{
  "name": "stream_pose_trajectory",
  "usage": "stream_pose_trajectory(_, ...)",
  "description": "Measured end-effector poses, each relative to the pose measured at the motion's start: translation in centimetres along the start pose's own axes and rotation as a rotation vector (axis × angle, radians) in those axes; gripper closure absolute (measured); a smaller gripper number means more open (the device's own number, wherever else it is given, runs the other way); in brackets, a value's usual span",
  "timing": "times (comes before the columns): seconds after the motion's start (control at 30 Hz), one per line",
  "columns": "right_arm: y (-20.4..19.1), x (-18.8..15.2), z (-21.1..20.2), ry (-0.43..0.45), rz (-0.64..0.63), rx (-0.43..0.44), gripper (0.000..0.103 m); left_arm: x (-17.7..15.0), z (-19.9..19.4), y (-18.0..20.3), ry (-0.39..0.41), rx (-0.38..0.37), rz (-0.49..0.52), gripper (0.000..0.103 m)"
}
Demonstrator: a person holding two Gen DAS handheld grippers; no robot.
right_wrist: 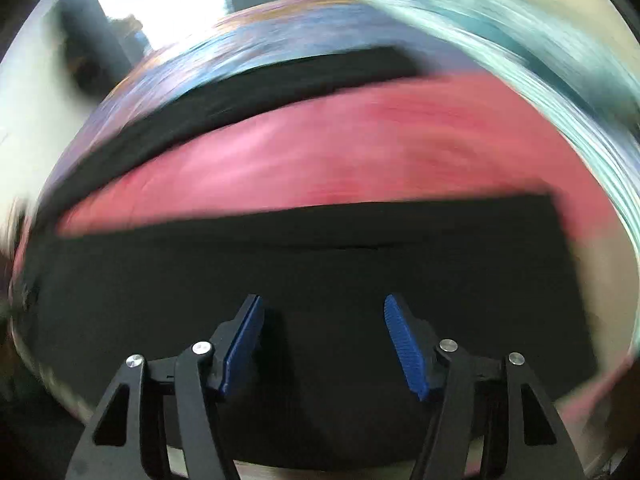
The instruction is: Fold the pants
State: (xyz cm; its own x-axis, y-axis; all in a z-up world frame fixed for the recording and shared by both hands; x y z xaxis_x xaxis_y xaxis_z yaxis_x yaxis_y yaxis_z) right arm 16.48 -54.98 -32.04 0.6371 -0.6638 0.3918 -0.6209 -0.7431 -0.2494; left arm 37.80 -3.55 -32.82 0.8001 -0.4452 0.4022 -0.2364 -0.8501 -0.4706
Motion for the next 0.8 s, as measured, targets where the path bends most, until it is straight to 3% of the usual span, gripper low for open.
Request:
stream_pose_trajectory(0.1, 4.7, 1.9, -0.9, 0.012, 0.152, -0.037, 0.054, -0.1, 2.7, -4.1, -0.040, 0.100, -0.097, 0.000)
stream_pose_trajectory(0.2, 3.7, 2.8, -0.7, 0.002, 0.114, -0.112, 0.045, 1.7, 3.2, -5.5, -0.064, 0.097, -0.168, 0.000)
stream_pose_trajectory(0.3, 0.4, 2.4, -1.3, 0.031, 0.082, -0.074, 0.045, 6.3, 1.2, -5.7, 0.052, 0.059, -0.189, 0.001)
stream_pose_trajectory(0.37, -3.7, 3.3, -1.1, 0.052, 0.039, -0.022, 0.045, 10.1, 0.3, -5.7, 0.122, 0.000, -0.213, 0.001)
stream_pose_trajectory(0.43, -10.2, 5.0, 1.1, 0.045, -0.033, 0.075, 0.042, 14.3, 0.9, -5.1, 0.163, -0.039, -0.220, 0.001)
stream_pose_trajectory(0.53, -20.7, 6.8, 4.1, 0.002, -0.177, 0.208, 0.037, 19.0, 4.9, -3.0, 0.126, -0.009, -0.138, 0.001)
stream_pose_trajectory(0.6, -28.1, 7.9, 7.4, -0.033, -0.299, 0.284, 0.034, 19.3, 9.6, -2.4, 0.011, 0.043, -0.106, 0.001)
stream_pose_trajectory(0.67, -32.3, 8.1, 10.7, -0.078, -0.382, 0.304, 0.034, 18.0, 13.2, -2.5, -0.079, 0.043, -0.129, 0.000)
stream_pose_trajectory(0.73, -34.7, 8.1, 14.3, -0.139, -0.477, 0.293, 0.035, 16.3, 13.4, -2.8, -0.018, -0.022, -0.237, 0.000)
stream_pose_trajectory(0.8, -34.0, 9.2, 17.1, -0.153, -0.554, 0.235, 0.037, 15.7, 13.6, -2.9, 0.002, -0.070, -0.276, 0.001)
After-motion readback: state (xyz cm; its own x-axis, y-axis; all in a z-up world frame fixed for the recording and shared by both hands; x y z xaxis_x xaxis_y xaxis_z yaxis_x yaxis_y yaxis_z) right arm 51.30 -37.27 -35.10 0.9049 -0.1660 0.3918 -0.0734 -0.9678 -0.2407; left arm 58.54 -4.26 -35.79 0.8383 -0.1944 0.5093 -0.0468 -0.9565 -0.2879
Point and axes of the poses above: each gripper's, at about its wrist camera, not at the fingertips, and z roughly the way its jaws point, y to its right, x to its top, the point moved 8 cm from there along z, roughly the way its jaws point, and after that the axes turned 7 degrees about z, right-handed, at the moved point
